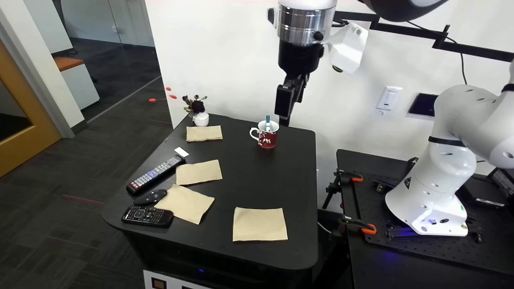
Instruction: Take the marker out of the cup and put it on the table
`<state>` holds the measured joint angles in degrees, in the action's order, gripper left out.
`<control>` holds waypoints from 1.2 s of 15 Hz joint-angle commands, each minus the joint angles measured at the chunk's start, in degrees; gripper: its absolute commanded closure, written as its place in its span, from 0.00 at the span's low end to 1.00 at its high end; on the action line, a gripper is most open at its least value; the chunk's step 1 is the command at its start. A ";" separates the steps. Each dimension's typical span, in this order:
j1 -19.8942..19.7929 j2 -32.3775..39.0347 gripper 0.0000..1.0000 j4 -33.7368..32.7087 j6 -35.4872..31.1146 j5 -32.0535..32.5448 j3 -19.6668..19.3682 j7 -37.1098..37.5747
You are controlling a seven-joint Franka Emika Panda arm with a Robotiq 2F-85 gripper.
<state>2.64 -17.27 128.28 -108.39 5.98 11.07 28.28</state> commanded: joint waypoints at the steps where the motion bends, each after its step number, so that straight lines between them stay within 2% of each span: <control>1: -2.50 0.94 0.00 -0.11 -6.48 1.22 -1.18 7.21; 5: -5.26 2.59 0.00 0.52 -14.41 5.17 -1.66 17.65; 9: -7.65 4.34 0.00 1.23 -19.37 14.16 -1.75 31.46; 14: -8.88 6.40 0.00 1.15 -17.68 23.73 -2.99 47.89; 18: -8.92 8.34 0.00 1.54 -17.24 25.33 -5.63 54.21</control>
<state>-6.16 -9.90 129.58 -126.28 30.14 6.95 78.21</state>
